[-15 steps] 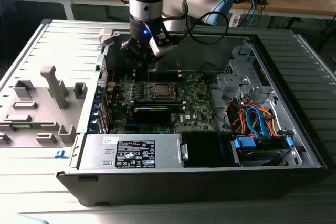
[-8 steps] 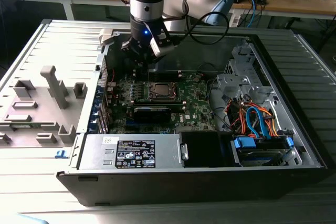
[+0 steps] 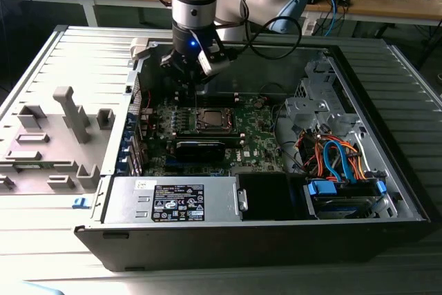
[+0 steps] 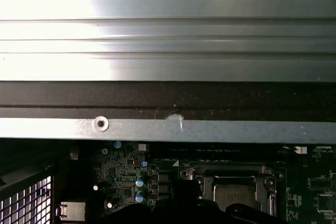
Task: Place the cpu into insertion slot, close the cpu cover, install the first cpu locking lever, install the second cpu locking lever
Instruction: 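Install the first cpu locking lever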
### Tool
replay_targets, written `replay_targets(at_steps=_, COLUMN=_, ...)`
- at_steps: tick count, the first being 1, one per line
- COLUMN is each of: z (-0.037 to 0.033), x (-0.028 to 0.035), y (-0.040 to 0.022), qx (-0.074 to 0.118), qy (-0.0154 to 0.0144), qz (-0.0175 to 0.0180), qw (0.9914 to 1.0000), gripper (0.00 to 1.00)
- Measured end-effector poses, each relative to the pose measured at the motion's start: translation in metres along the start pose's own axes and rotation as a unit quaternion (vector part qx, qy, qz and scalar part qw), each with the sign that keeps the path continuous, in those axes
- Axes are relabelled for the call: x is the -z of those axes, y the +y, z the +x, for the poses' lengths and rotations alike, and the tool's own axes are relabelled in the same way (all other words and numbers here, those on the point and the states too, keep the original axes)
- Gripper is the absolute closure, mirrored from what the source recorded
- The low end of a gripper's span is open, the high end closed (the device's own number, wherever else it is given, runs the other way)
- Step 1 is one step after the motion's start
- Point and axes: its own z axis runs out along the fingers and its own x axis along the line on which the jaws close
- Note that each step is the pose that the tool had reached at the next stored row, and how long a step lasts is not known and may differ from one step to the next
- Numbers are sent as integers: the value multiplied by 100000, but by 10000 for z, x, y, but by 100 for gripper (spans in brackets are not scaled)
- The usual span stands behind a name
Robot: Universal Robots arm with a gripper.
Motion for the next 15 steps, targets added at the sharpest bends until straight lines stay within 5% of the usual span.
replay_targets(at_steps=15, z=-6, x=-26, y=-1, qx=2, qy=2, qz=-2, qw=100000, gripper=89)
